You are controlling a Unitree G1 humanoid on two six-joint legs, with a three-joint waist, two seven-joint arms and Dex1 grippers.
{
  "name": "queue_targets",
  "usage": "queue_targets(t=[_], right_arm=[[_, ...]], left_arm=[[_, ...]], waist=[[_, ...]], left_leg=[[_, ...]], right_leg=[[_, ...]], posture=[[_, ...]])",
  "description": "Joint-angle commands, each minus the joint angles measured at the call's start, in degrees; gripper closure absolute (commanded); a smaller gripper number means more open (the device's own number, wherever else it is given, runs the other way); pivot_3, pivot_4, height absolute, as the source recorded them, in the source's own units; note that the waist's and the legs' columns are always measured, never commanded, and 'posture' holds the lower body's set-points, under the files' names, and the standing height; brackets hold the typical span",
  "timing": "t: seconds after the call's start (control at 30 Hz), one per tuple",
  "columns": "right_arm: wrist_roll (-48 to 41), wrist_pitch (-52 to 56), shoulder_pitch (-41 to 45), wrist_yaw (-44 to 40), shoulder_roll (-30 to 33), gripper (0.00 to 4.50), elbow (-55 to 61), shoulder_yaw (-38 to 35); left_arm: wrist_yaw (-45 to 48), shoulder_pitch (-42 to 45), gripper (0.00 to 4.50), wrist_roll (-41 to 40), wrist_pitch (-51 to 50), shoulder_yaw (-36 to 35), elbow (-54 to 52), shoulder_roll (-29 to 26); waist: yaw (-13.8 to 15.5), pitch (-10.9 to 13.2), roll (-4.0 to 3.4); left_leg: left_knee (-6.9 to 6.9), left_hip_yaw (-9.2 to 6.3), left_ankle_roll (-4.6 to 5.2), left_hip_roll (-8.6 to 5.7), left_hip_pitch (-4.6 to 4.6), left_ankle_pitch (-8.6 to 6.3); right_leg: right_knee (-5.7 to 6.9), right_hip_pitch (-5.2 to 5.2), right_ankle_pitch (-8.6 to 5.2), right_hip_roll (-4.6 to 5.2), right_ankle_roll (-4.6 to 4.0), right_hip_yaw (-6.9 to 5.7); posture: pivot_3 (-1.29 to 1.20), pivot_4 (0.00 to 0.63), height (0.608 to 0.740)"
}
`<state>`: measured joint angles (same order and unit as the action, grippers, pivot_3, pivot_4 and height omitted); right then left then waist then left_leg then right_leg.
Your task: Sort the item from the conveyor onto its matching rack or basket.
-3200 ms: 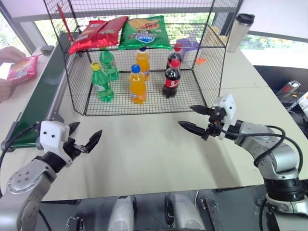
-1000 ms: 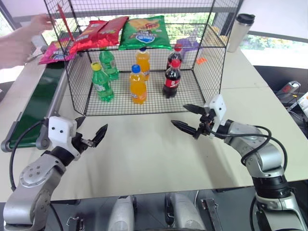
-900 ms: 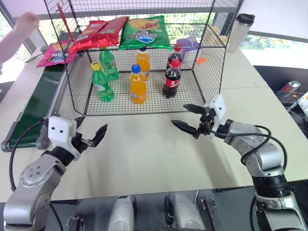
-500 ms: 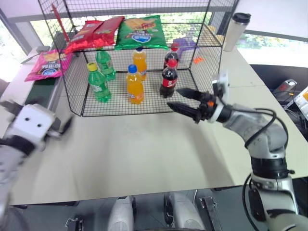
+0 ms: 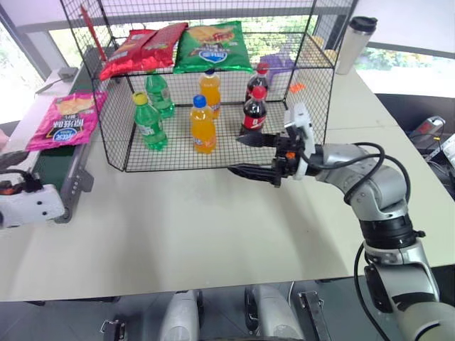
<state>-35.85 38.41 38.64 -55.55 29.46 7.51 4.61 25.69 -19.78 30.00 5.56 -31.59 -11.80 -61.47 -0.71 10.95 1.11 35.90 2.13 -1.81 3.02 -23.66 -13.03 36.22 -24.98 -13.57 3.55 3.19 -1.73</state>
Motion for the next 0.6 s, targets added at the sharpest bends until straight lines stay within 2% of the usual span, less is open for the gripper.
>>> queue_targets(t=[0.03,0.6], right_arm=[[-0.47,0.08,-0.17,0.76,0.18,0.0,2.55,-1.49],[-0.77,0.47,-1.91,4.82,0.12,0.0,4.37,-3.09]], left_arm=[[-1.67,2.29,0.06,2.31,-1.94,2.86,2.4,1.35],[-6.33,9.29,0.06,7.32,-5.65,9.12,6.76,2.22]], waist=[[-0.02,0.0,0.0],[0.04,-0.01,0.01]], left_leg=[[0.0,0.0,0.0,0.0,0.0,0.0],[0.07,0.0,0.0,0.02,0.03,0.0]], right_leg=[[0.01,0.0,0.0,0.0,0.0,0.0],[0.11,0.01,0.1,-0.02,0.17,0.0]], posture=[[0.0,0.15,0.74],[0.0,0.15,0.74]])
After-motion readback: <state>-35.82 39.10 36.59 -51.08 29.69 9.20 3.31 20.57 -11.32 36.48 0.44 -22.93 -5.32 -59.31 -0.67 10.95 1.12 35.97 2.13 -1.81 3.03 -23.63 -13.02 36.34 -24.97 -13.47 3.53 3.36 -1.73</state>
